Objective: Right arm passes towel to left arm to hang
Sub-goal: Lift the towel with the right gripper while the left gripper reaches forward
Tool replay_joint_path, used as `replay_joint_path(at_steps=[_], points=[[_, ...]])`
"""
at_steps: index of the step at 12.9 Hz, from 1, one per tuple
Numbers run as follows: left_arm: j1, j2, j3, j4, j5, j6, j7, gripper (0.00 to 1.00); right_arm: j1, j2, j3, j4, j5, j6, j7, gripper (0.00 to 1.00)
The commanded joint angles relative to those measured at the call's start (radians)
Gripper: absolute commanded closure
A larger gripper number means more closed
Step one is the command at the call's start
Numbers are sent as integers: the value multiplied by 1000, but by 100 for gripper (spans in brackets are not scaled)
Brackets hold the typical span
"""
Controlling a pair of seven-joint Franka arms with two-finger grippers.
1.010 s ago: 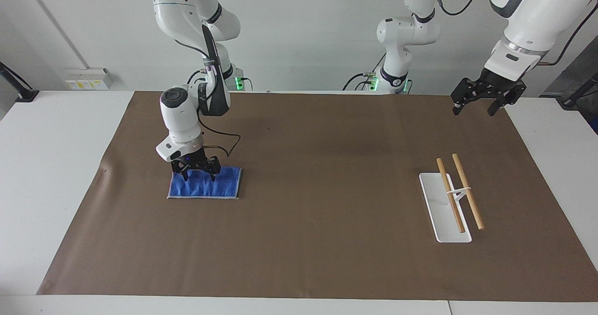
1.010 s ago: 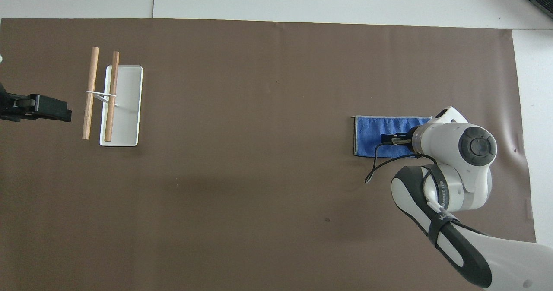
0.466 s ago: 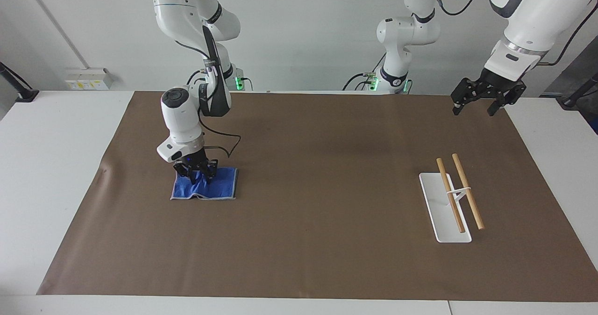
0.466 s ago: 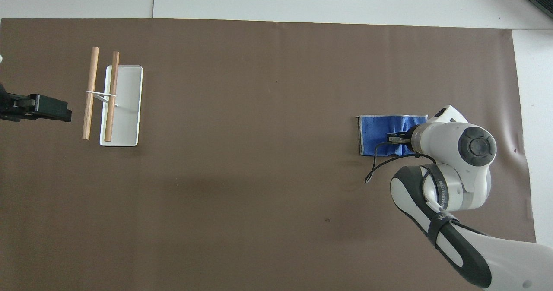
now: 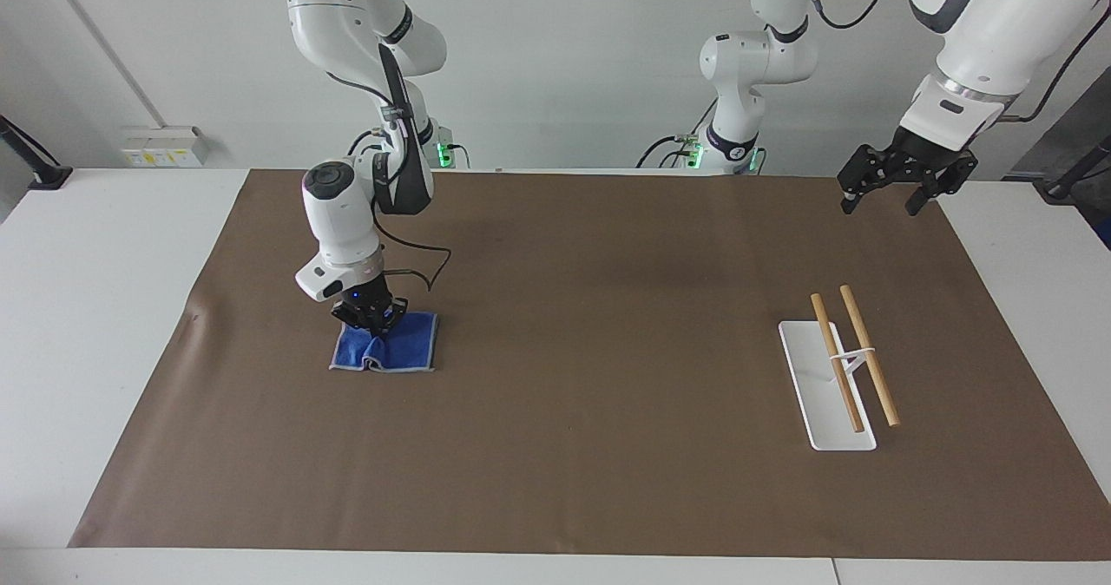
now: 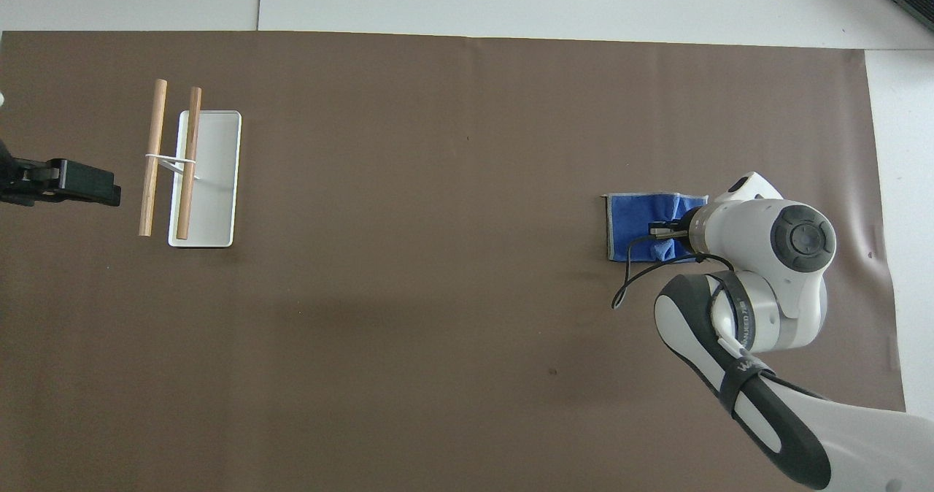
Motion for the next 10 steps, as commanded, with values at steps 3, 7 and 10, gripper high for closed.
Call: replay_joint_path(at_steps=[3,7,10], points=[[-5,-27,-7,-31,19,8,-6,0,-3,-87,38,144,100,-236,-20,100],[-7,-27,-12,-29,19,4,-9,0,-5,-88,128,269,242,-253,-25,100],[1,-39,-13,-31,-26,13,-3,0,-4,-74,180,358,464,-252,-72,100]])
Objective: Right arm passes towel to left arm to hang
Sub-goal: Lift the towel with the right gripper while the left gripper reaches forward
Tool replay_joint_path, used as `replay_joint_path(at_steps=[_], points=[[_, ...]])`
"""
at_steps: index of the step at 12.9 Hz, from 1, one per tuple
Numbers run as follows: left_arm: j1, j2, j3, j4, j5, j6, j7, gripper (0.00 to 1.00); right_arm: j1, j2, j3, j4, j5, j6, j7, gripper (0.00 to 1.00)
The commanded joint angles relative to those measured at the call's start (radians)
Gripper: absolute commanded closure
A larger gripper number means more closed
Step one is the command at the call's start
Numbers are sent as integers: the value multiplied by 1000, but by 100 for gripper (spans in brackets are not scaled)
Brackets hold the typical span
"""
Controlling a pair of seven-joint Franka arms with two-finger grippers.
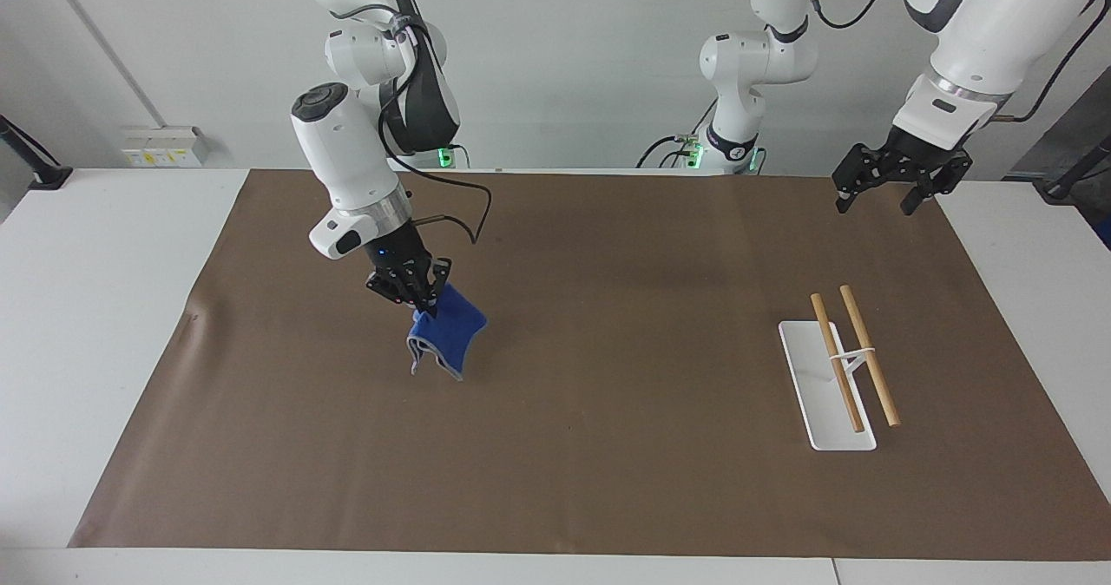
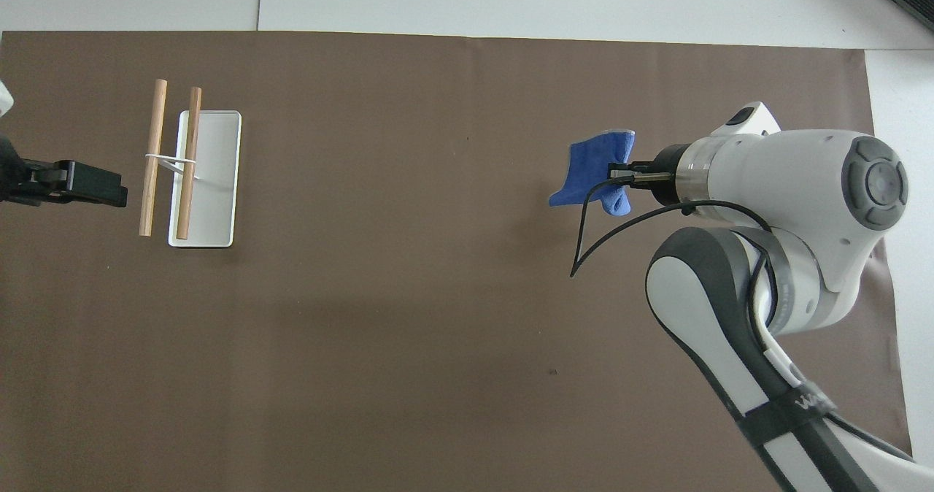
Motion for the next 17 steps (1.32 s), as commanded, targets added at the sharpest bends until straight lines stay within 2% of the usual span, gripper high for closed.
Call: replay_joint_path(at_steps=[1,3,6,9,12,15,17], points=[[4,-32,0,-36,-39,44,-17,0,-11,32,39,81,214,-10,-92,100],[16,-49,4,-93,-166,109,-48,0,-11,34,64,95,411,-9,-163,100],[32,-69,4,-180,-373,195,-141,0,-11,28,136,95,625,-12,-187,100],[7,-84,-5,-268,-496,320,-284,0,-9,13,176,93,904,-15,-297,100],[-66,-84,-5,-322,-559,444,-440,0,41,11,176,86,1020,19,-312,100],[-158,-81,-5,-329,-587,547,-734,0,122,14,176,92,1141,126,-327,100],[-217,-77,-3,-329,-604,602,-875,0,159,16,176,92,1155,172,-339,100]])
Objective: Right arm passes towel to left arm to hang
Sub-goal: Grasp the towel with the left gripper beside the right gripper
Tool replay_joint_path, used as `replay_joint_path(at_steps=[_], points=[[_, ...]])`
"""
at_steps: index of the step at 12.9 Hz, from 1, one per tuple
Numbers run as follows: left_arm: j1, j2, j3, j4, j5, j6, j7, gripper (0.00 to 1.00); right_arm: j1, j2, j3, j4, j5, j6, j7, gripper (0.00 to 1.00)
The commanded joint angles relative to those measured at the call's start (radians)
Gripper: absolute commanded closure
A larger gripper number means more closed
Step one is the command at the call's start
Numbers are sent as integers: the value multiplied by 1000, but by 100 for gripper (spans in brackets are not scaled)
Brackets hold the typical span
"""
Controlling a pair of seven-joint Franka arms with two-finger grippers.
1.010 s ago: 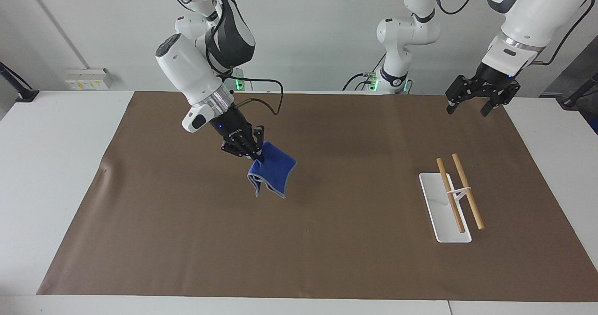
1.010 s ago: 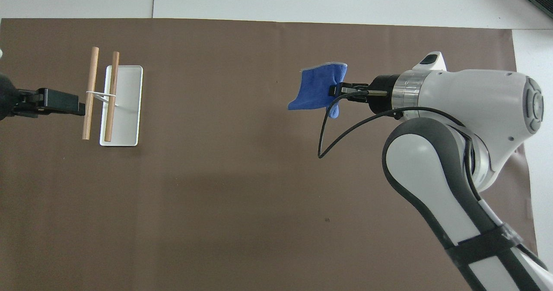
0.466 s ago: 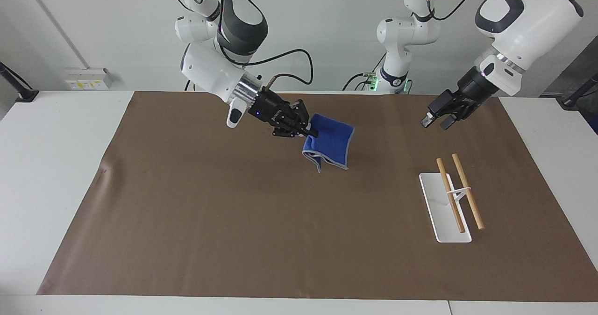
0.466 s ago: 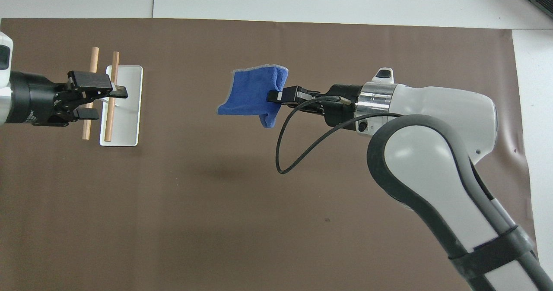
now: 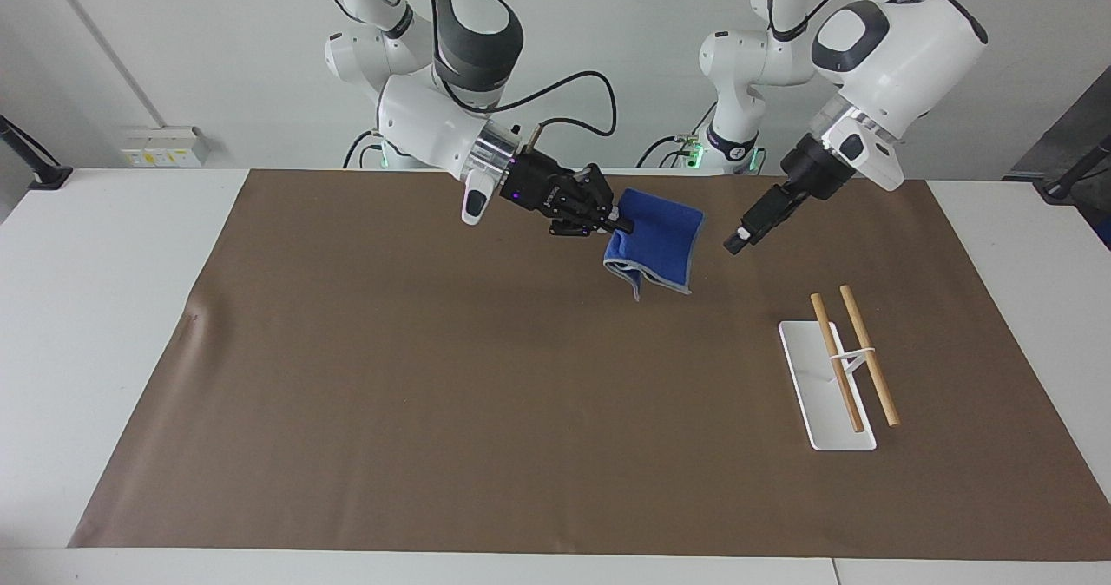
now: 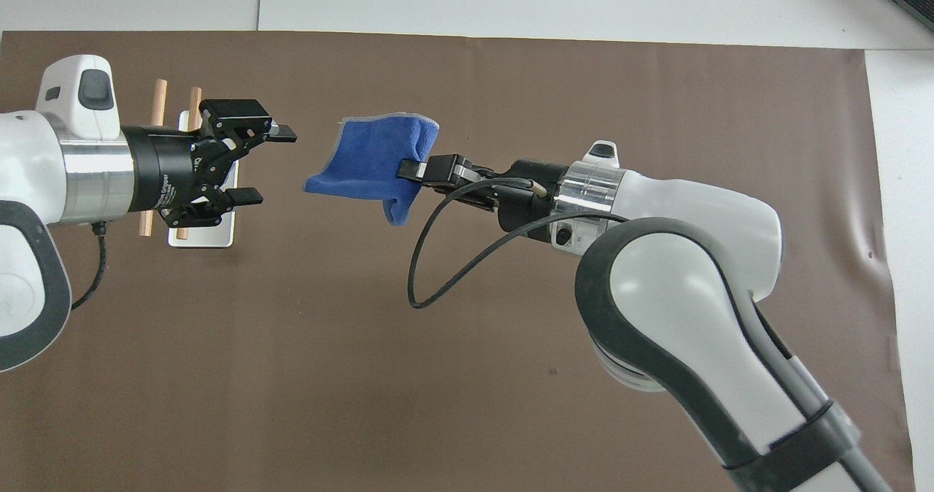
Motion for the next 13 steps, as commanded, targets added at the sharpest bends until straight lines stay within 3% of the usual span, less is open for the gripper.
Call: replay_joint_path(at_steps=[1,5,6,9,10,13], points=[[-79,-28,15,-41,-33,108,-195,0,28,2,3,5,42,49,-38,100],[-116,-27,15,-53,-33,173,-328,0,29,2,3,5,42,53,-38,100],[-116,-27,15,-53,-33,173,-328,5,29,2,3,5,43,53,-38,100],[-117,-30,16,-60,-29,168,-314,81,29,4,3,5,42,55,-38,100],[-117,-28,15,-58,-24,167,-305,100,28,4,3,5,42,55,-38,100],[-116,-30,15,-58,-24,151,-306,100,28,4,1,3,42,55,-38,100]])
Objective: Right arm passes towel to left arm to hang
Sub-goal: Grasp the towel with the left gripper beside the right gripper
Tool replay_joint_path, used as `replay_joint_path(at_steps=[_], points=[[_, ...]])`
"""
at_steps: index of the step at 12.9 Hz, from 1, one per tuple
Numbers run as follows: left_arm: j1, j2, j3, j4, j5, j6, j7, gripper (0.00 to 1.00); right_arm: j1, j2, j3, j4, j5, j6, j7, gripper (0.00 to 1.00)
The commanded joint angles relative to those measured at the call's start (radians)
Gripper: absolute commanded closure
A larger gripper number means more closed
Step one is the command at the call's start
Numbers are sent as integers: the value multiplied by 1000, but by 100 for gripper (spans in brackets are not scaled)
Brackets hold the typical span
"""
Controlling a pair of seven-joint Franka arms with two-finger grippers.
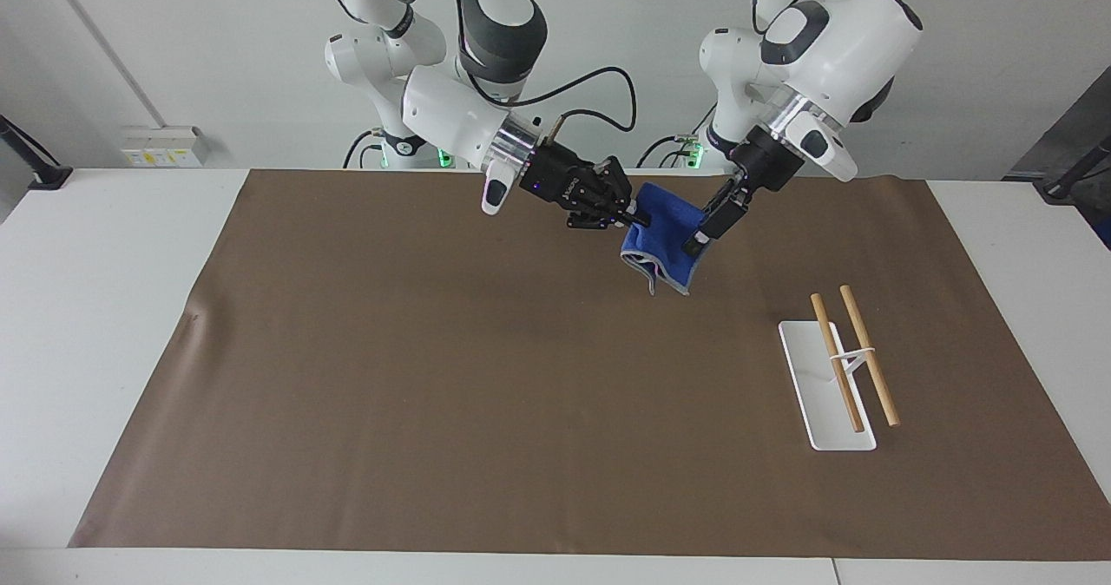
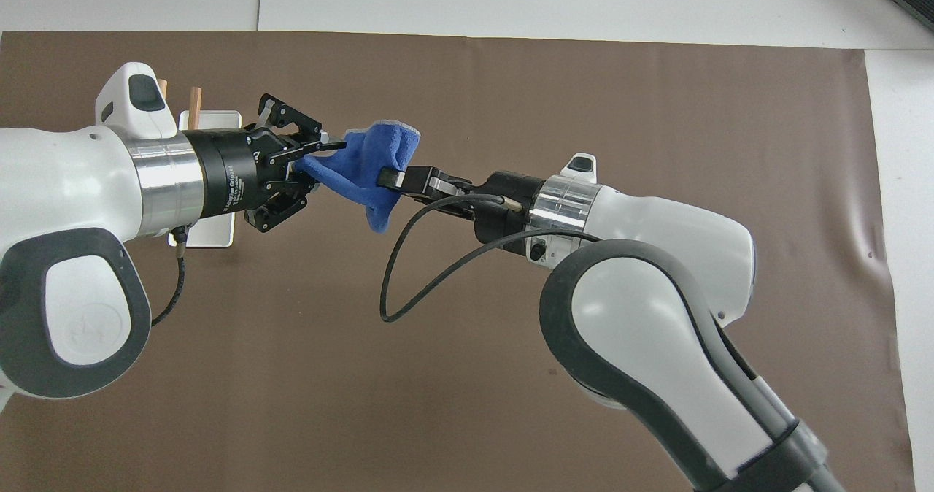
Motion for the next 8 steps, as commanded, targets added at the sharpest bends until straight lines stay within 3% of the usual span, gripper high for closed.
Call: replay_joint_path(at_steps=[1,5,6,7,8], points=[[-12,-31,12,-34,-13,-8,8,100,-7,3,5,5,34,10,-38,100],[38,-31,20,-25,-11,-68,9,100,-10,3,5,3,34,12,-35,98],[52,-31,20,-25,-11,-68,11,100,-13,3,5,0,34,13,-30,70],[63,-31,20,-25,-11,-68,11,100,-13,2,5,0,32,31,-30,19],[67,-31,20,-25,-10,-68,12,100,-9,0,5,0,29,83,-30,0]])
